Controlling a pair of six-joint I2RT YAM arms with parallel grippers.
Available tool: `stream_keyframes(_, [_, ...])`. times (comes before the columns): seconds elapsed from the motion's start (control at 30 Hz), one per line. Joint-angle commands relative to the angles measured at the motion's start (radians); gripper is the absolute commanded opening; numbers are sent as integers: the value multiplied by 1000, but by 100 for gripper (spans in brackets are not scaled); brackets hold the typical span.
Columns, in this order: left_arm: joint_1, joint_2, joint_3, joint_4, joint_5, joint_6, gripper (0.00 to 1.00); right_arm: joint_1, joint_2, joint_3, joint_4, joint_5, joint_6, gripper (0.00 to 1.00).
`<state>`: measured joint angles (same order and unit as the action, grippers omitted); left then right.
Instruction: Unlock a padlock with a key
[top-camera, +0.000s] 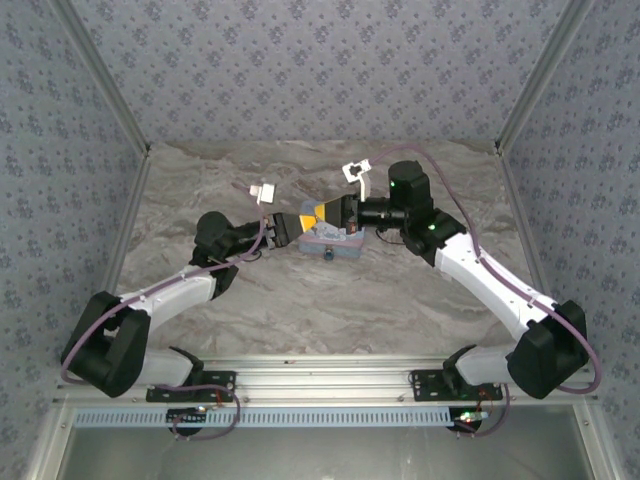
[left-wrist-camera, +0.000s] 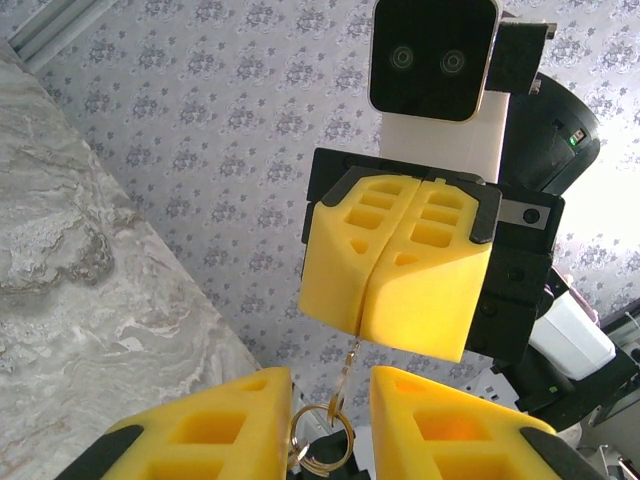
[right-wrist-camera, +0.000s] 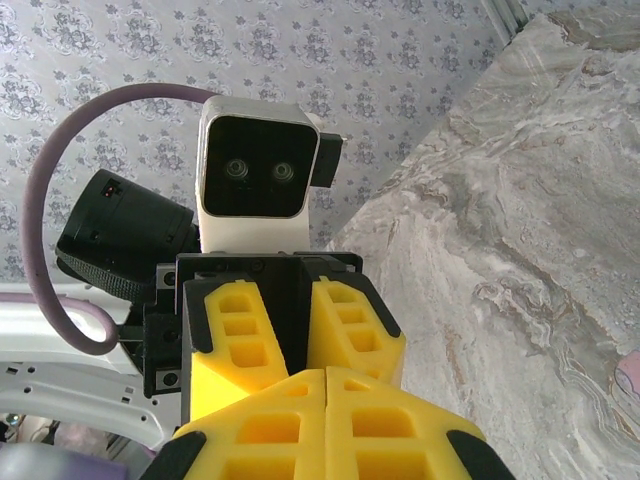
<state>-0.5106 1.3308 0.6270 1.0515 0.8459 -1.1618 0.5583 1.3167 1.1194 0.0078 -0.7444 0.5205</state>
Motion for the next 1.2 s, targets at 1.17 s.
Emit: stream_keyframes(1.17, [10, -113, 58, -317, 34, 234, 0, 4, -9, -18, -58, 97, 22, 27])
